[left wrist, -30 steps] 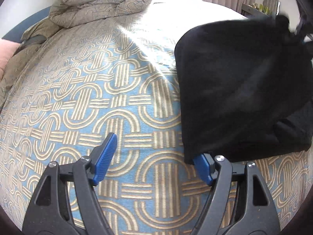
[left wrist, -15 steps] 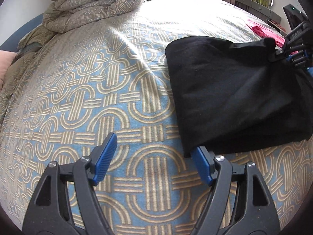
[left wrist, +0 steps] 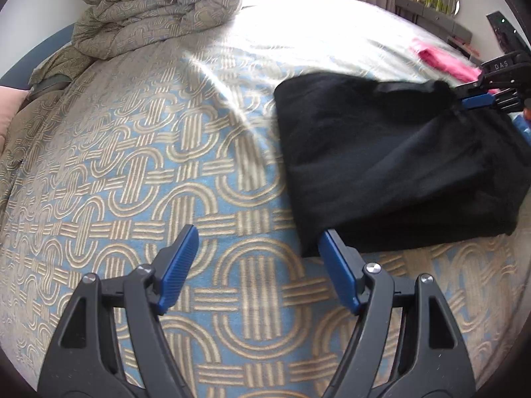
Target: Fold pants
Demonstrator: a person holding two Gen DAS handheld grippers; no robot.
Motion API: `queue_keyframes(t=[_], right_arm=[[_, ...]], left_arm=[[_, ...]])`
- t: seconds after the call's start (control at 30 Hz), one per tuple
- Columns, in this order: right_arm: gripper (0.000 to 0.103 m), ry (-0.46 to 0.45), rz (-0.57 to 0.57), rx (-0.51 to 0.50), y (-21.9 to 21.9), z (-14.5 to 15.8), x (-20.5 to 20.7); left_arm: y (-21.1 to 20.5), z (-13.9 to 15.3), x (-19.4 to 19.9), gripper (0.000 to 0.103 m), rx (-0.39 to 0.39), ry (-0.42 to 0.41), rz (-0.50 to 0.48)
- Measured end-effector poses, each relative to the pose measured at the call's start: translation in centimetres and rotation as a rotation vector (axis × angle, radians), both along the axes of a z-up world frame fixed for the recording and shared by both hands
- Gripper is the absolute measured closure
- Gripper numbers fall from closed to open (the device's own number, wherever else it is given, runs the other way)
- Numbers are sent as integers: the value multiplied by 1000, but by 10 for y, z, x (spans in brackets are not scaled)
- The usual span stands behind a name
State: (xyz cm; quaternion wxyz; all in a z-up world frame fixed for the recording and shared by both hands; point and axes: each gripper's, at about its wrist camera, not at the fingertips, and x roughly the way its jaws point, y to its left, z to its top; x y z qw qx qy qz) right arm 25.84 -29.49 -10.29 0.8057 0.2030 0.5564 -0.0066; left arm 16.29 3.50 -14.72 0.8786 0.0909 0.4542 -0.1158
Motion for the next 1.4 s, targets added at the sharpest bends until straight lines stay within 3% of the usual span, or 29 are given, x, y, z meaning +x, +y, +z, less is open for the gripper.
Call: queue_keyframes(t=[0.17,0.27,0.33,0.4,0.47,0.53,0.67,0.77,0.93,1.0,1.13,1.27,1.4], right_arm=[[70,-91,179,101,39,17,0],[72,-73,213,119,59,8,17],[78,-33,172,74,60,-6,30],[94,27,100,-54,50,-24,39],[99,39,51,37,34,-38,38],[98,25,32,105,23,-33,29],[92,-23,43,53,3,-5,-10],[86,-51,17,41,-22,4,-44],[82,-48,-125,-4,-81,3,-119],[76,-51,-193,-11,-101,3,-143],[70,-70,-322,49,-141,-2,-188],[44,-74,-466,148,-174,-16,-215],[37,-92,-530,207,-192,-21,-229]], left_arm=[[-10,22,-2,28,-119,-17,-40],[-19,30,0,28,-148,-27,-59],[-27,28,3,28,-118,-31,-69],[-36,17,11,28,-51,-20,-75],[-41,0,17,28,45,7,-63],[-39,-15,20,28,74,48,-48],[-28,-9,16,28,-9,69,-5],[-36,6,10,28,-1,28,-26],[-74,32,7,28,-38,-3,-114],[-88,36,7,28,-60,6,-143],[-129,39,4,28,-87,25,-209],[-174,39,1,28,-86,39,-289],[-208,37,5,28,-99,80,-337]])
